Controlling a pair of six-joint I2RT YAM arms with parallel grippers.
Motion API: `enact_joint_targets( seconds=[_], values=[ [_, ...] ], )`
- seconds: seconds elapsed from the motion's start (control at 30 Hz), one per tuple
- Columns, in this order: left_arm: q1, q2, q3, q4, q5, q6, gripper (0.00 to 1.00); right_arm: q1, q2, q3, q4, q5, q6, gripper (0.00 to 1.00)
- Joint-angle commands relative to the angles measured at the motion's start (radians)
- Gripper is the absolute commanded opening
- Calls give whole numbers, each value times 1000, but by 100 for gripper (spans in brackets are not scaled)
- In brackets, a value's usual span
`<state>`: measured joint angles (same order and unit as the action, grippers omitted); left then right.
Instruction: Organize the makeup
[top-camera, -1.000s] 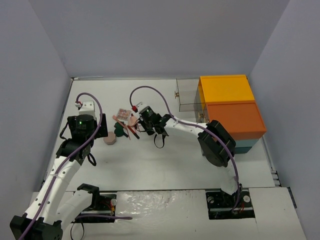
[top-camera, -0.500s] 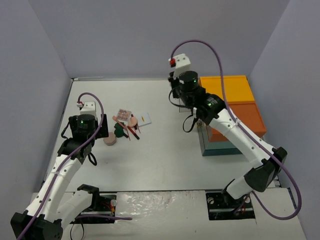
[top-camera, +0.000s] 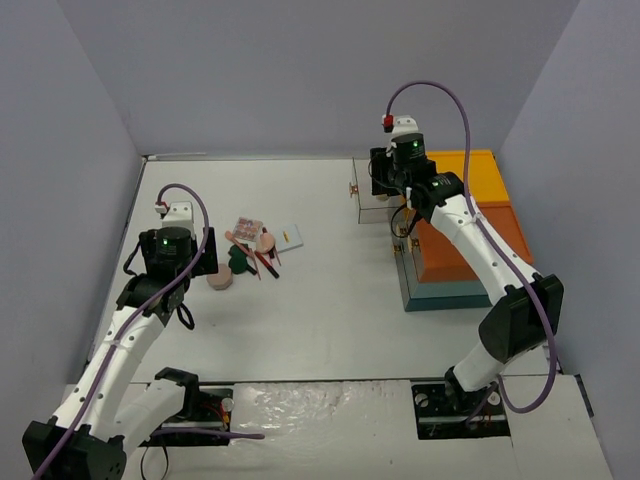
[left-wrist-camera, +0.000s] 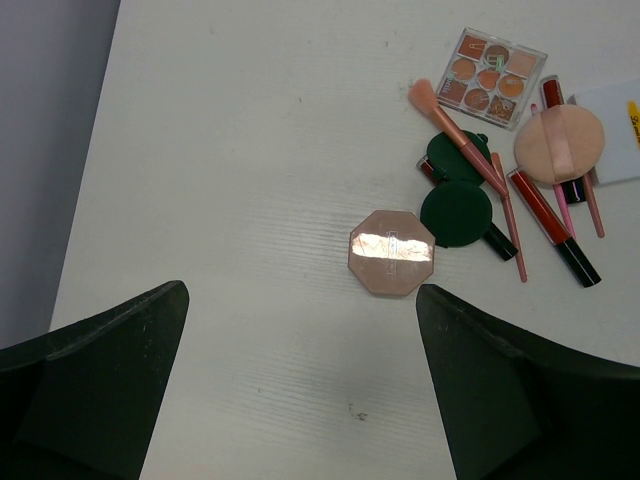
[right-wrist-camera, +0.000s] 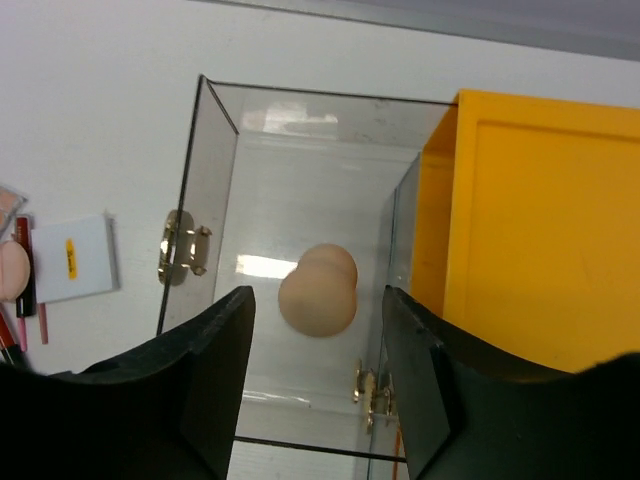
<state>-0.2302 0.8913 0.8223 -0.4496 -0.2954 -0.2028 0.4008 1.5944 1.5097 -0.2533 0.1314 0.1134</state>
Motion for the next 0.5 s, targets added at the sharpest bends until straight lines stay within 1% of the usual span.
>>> enact_joint_targets(
  seconds=[0.0,0.1,0.23,0.37,0.47],
  values=[
    [-6,4,32,55,-2,-9,97,9,-14,104,46,-87,-3,52],
    [-6,4,34,57,-6,-9,97,45,-2,154,44,-120,-27,57],
    [-6,3,34,57,-8,-8,97,140,24,201,44,-127,-56,58],
    [-6,4,34,56,-17,-7,97,257,121,265,43,-186,-68,56],
    [-6,-2,34,50,-24,-6,97,348,222,301,47,-174,-65,55]
  ],
)
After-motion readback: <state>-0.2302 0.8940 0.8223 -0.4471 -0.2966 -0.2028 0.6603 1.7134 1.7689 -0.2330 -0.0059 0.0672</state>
